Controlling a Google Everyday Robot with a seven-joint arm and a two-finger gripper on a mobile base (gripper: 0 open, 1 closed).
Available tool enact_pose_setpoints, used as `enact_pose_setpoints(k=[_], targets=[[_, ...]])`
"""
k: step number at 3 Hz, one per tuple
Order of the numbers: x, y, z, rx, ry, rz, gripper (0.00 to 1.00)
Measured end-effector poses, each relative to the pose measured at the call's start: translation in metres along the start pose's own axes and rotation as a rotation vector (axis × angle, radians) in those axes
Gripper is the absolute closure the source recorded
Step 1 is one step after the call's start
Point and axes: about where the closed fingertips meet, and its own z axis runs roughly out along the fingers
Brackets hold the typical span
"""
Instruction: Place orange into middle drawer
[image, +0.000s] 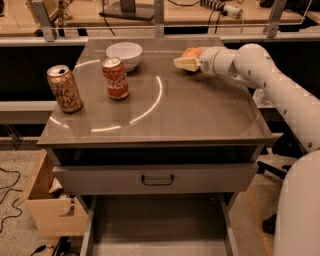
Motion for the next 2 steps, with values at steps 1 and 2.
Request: enact_pose_setpoints(k=[1,2], targets=[[0.0006,0.0023,0.0024,-0.004,0.001,0.0,0.64],[0.0011,0.0046,0.0047,-0.008,0.001,0.001,0.87]])
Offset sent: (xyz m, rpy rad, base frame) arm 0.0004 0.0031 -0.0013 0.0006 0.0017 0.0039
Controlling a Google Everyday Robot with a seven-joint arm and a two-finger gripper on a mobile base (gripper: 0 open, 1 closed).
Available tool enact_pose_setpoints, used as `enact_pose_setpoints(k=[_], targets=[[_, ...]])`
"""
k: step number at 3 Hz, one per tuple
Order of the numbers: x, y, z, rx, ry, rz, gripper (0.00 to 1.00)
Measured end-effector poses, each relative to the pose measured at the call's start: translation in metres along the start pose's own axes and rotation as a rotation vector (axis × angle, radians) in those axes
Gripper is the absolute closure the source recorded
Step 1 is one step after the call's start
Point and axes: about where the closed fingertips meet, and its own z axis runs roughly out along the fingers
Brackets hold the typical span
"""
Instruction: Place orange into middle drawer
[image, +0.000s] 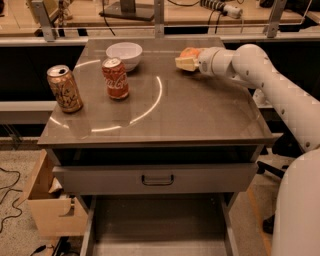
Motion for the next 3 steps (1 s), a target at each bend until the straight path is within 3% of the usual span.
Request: enact_pose_setpoints(k=[1,3], targets=[[0.001,0.002,0.002,-0.004,0.001,0.001,1.0],[-0.012,0.0,-0.004,-0.026,0.017,0.0,1.0]])
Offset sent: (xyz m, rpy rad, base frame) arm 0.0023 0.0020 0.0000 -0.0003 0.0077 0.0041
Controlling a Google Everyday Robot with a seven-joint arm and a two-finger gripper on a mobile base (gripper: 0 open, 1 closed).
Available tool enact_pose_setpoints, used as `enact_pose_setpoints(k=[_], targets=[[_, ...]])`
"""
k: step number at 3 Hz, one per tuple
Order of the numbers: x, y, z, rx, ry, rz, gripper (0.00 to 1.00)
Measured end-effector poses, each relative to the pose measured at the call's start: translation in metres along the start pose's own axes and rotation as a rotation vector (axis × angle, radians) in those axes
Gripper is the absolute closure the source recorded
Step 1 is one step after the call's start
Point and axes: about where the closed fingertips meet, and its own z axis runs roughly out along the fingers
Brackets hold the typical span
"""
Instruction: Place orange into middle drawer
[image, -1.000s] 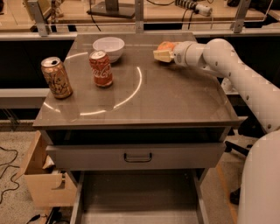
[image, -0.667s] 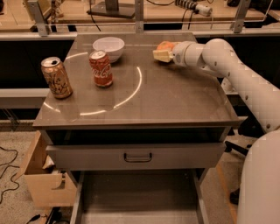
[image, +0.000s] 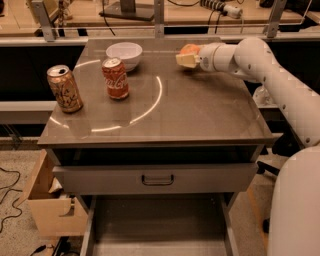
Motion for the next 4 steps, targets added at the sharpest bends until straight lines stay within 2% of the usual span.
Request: enact_pose_setpoints(k=[2,3,4], targets=[[-0.052,0.003,-0.062,-0.064,-0.043,0.0,1.0],[-0.081,0.026,-0.12,-0.094,-0.08,-0.032,1.0],[-0.083,0.059,-0.159,-0.118,-0.076,-0.051,1.0]])
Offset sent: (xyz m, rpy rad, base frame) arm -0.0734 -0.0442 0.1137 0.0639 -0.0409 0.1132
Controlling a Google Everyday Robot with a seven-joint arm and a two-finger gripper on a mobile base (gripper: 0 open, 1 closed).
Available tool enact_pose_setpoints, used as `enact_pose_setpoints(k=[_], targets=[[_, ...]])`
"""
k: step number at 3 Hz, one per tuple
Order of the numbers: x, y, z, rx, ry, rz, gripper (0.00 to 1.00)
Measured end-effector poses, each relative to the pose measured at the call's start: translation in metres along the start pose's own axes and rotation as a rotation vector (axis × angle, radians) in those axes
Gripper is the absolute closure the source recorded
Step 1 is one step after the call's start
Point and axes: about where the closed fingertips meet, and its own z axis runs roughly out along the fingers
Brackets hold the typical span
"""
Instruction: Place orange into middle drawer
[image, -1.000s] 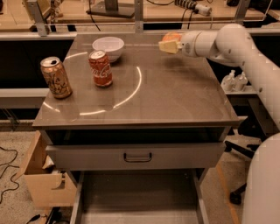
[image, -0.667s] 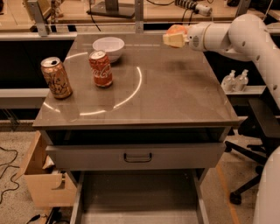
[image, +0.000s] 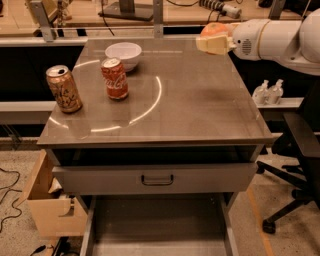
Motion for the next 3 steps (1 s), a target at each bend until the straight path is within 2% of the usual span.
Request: enact_pose_setpoints(k=[1,2,3], targets=[[0.002,0.04,-0.034,-0.002,0.011,0.003,1.0],[0.015,0.081,-0.066,0.02,0.02,0.022,1.0],[0.042,0.121,-0.094,0.058,0.03,0.056,1.0]])
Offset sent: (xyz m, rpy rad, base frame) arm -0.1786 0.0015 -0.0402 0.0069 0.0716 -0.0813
